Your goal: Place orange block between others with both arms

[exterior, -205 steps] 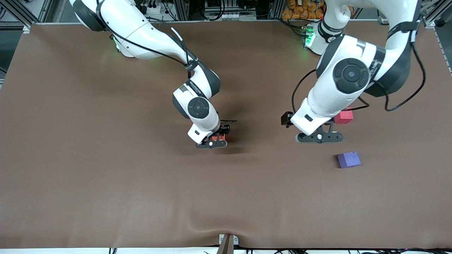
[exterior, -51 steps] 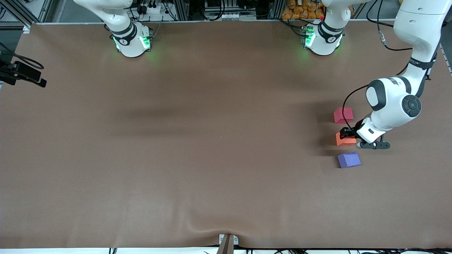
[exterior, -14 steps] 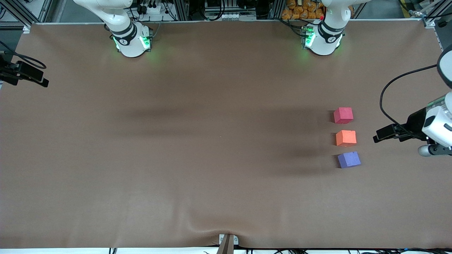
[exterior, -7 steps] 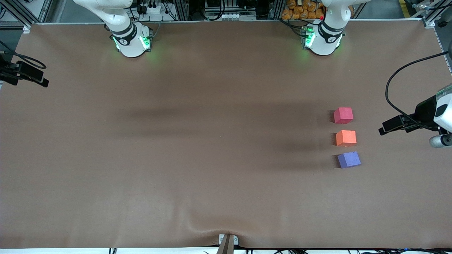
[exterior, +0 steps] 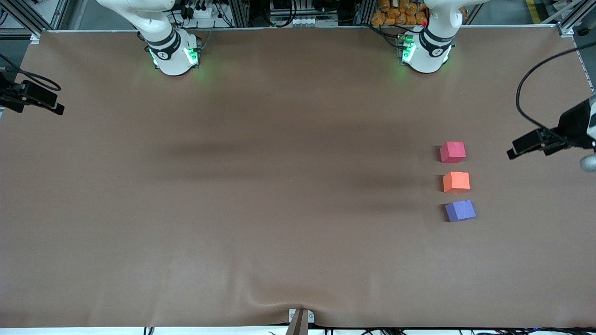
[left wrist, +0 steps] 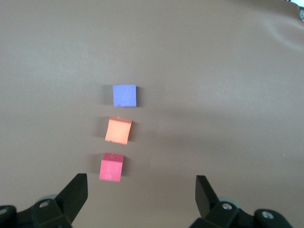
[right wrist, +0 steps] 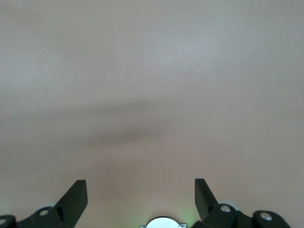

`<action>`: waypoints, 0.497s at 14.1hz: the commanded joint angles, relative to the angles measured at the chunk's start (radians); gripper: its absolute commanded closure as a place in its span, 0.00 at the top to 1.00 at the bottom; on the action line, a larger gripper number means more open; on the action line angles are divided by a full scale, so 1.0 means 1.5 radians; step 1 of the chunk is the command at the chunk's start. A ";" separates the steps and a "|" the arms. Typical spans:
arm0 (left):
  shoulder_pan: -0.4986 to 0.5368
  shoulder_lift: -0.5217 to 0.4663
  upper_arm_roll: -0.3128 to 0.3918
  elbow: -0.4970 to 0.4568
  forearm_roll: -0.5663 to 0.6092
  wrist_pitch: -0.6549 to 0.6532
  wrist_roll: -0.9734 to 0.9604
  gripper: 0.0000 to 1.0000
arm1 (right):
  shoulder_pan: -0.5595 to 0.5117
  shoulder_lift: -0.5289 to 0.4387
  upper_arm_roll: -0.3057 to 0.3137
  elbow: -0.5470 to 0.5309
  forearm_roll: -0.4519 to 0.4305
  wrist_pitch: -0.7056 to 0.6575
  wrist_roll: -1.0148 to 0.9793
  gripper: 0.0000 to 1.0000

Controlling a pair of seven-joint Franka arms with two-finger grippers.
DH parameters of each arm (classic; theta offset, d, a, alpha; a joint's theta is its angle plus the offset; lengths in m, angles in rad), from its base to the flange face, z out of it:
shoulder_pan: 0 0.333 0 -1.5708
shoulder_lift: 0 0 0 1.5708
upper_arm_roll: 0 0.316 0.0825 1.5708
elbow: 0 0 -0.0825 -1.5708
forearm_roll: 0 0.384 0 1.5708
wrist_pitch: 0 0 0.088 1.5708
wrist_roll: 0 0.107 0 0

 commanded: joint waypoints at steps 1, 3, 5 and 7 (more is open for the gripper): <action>0.004 -0.036 -0.013 -0.003 0.000 -0.051 -0.003 1.00 | 0.001 0.000 0.000 0.008 0.010 -0.009 0.006 1.00; 0.003 -0.051 -0.014 -0.006 0.000 -0.068 -0.005 1.00 | 0.001 0.000 0.000 0.008 0.010 -0.009 0.006 1.00; -0.024 -0.071 0.002 -0.009 0.000 -0.078 -0.006 1.00 | 0.001 0.000 0.000 0.008 0.010 -0.009 0.006 1.00; -0.069 -0.075 0.043 -0.005 0.012 -0.097 -0.005 1.00 | 0.001 0.000 0.000 0.008 0.010 -0.009 0.007 1.00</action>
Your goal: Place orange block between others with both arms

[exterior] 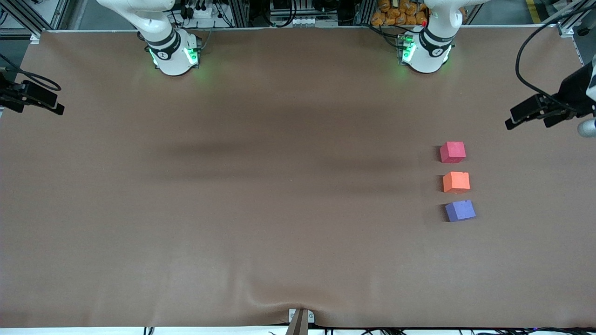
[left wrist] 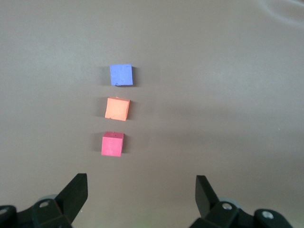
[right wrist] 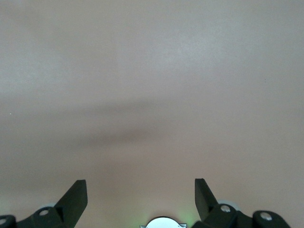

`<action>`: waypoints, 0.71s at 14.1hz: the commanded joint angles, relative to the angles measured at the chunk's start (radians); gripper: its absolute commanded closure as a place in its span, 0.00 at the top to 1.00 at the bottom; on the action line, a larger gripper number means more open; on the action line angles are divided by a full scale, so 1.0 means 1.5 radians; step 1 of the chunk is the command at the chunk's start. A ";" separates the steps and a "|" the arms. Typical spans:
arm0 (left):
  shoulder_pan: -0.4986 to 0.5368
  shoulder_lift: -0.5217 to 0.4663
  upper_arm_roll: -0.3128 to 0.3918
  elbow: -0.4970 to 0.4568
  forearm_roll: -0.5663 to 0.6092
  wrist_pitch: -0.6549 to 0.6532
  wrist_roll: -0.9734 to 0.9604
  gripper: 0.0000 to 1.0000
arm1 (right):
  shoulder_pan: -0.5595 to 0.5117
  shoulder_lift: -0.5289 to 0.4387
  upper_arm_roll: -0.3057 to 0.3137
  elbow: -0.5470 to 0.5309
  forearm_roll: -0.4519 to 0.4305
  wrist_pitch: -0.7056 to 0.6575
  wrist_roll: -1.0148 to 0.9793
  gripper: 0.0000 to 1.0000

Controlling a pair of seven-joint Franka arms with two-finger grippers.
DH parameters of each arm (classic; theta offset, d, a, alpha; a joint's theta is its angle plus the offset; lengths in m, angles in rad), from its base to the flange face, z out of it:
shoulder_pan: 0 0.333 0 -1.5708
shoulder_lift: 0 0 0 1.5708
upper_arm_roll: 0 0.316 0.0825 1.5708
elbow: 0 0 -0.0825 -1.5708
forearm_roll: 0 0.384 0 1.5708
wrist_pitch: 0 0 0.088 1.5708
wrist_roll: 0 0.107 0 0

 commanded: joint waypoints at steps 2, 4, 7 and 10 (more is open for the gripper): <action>-0.086 -0.034 0.070 -0.012 0.052 -0.023 0.000 1.00 | -0.001 0.000 0.000 0.008 0.010 -0.010 0.008 1.00; -0.099 -0.044 0.072 -0.020 0.076 -0.023 0.001 1.00 | 0.000 0.000 0.000 0.008 0.010 -0.010 0.008 1.00; -0.129 -0.054 0.114 -0.026 0.084 -0.021 0.017 1.00 | 0.000 0.000 0.000 0.008 0.010 -0.010 0.008 1.00; -0.135 -0.053 0.126 -0.022 0.086 -0.022 0.028 1.00 | 0.001 0.000 0.000 0.008 0.010 -0.009 0.008 1.00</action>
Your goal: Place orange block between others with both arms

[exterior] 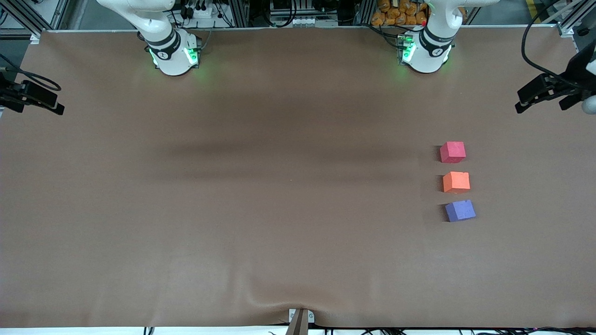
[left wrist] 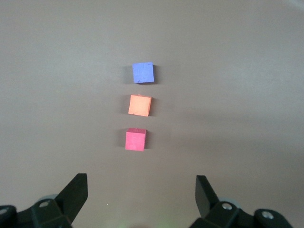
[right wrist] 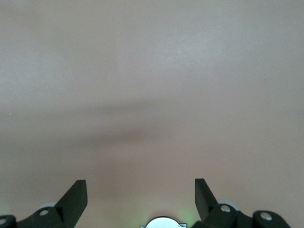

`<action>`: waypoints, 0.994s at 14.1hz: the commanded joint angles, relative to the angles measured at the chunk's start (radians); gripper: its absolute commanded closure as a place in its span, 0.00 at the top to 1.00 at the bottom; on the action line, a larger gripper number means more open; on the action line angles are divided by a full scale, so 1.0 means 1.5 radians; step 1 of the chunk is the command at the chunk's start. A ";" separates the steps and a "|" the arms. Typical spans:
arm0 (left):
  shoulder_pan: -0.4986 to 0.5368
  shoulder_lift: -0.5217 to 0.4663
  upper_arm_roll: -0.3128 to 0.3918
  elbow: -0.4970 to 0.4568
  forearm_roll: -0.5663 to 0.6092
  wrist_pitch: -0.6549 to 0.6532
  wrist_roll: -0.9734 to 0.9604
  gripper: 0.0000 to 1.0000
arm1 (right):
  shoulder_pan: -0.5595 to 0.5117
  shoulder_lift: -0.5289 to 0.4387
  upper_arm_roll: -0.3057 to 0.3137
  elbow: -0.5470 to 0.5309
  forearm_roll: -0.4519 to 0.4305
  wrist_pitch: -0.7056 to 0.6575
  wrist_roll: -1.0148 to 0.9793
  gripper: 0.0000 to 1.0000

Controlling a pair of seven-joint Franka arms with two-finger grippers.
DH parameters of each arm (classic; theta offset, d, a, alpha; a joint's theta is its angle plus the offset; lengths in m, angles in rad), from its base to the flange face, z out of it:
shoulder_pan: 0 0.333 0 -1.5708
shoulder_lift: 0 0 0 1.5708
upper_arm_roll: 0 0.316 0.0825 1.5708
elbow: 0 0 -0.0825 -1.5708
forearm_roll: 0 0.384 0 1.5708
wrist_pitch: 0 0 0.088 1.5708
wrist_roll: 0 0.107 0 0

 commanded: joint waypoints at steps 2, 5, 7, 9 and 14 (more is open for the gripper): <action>-0.021 -0.024 0.014 -0.021 0.015 -0.005 0.023 1.00 | 0.001 0.000 0.000 0.008 0.009 -0.008 0.008 1.00; -0.023 -0.043 0.016 -0.045 0.016 -0.001 0.023 1.00 | 0.001 0.000 0.000 0.008 0.009 -0.008 0.008 1.00; -0.027 -0.058 0.022 -0.064 0.016 0.001 0.022 1.00 | 0.001 0.000 0.000 0.008 0.009 -0.008 0.008 1.00; -0.032 -0.054 0.024 -0.059 0.016 0.001 0.023 1.00 | 0.001 0.000 0.000 0.008 0.009 -0.008 0.008 1.00; -0.033 -0.044 0.023 -0.054 0.027 0.000 0.017 1.00 | 0.001 0.000 0.000 0.008 0.009 -0.008 0.008 1.00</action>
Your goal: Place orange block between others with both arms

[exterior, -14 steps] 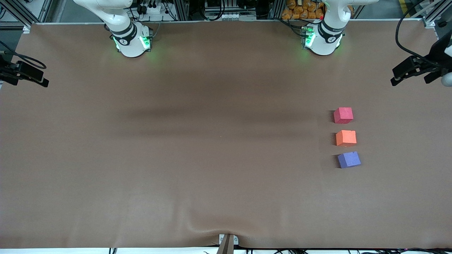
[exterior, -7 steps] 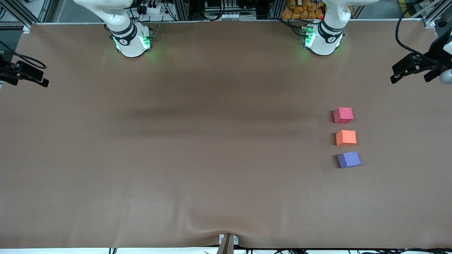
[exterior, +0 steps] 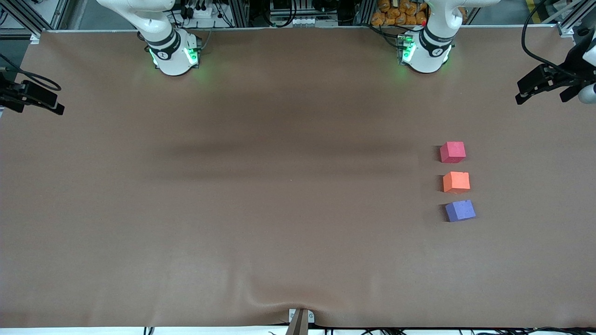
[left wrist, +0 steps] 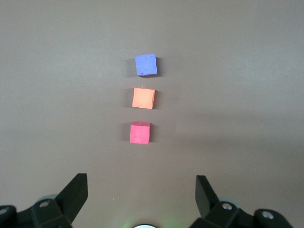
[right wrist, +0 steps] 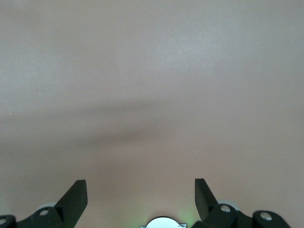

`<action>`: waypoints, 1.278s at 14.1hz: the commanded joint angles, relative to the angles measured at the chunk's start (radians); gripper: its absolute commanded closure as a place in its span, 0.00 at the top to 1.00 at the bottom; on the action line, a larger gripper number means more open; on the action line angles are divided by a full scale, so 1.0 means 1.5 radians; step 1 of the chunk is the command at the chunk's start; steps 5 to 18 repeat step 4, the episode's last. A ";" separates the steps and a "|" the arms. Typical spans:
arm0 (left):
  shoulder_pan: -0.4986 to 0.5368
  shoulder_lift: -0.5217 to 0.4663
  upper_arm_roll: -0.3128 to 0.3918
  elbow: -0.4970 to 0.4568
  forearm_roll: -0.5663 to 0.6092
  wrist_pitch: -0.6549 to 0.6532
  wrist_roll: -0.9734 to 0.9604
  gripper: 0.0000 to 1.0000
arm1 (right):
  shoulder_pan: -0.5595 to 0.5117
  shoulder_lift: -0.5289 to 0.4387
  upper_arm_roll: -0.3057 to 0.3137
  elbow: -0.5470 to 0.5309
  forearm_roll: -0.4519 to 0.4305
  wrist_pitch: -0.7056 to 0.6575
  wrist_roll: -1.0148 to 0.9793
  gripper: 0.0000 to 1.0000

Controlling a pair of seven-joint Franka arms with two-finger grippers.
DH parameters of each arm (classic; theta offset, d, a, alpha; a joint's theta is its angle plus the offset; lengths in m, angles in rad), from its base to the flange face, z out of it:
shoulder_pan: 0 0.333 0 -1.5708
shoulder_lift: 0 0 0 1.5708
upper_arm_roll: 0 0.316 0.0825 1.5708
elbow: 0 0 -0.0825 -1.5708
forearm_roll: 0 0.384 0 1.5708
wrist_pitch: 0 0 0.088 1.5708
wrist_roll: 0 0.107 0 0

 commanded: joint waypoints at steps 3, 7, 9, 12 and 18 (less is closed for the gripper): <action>-0.011 -0.006 0.008 -0.005 0.012 0.000 0.001 1.00 | 0.001 0.000 0.000 0.008 0.009 -0.008 0.008 1.00; -0.011 -0.007 0.008 -0.005 0.011 -0.002 0.000 1.00 | 0.001 0.000 0.000 0.008 0.009 -0.008 0.008 1.00; -0.011 -0.007 0.008 -0.005 0.011 -0.002 0.000 1.00 | 0.001 0.000 0.000 0.008 0.009 -0.008 0.008 1.00; -0.011 -0.007 0.008 -0.005 0.011 -0.002 0.000 1.00 | 0.001 0.000 0.000 0.008 0.009 -0.008 0.008 1.00; -0.011 -0.007 0.008 -0.005 0.011 -0.002 0.000 1.00 | 0.001 0.000 0.000 0.008 0.009 -0.008 0.008 1.00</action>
